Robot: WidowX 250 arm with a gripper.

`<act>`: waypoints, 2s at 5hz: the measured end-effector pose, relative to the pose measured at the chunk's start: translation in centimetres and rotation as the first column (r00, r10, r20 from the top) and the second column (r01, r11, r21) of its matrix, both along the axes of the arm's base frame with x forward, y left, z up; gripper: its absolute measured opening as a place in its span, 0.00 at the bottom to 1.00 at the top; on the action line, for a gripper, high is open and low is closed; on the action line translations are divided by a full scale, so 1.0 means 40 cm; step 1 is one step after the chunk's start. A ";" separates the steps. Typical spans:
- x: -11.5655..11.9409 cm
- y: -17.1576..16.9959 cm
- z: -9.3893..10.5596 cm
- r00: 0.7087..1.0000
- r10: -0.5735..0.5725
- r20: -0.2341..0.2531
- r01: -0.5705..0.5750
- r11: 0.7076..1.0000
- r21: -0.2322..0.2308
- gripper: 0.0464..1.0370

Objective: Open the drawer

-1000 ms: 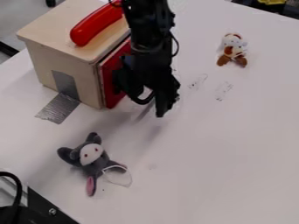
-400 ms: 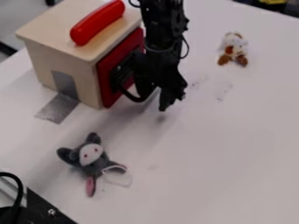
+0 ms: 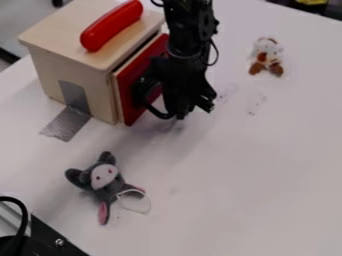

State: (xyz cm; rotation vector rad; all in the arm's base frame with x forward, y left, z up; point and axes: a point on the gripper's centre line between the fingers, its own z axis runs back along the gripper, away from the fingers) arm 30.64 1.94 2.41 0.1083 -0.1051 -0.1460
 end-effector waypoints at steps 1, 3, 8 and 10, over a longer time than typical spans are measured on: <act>-0.003 -0.008 -0.008 1.000 0.008 -0.013 -0.008 1.000 0.002 0.09; -0.011 -0.148 -0.001 0.999 -0.017 -0.038 0.014 0.997 -0.073 0.08; -0.007 -0.223 0.105 0.999 0.048 0.003 -0.047 0.980 -0.195 0.64; -0.029 -0.223 0.232 0.997 0.031 0.068 -0.014 0.973 -0.228 0.96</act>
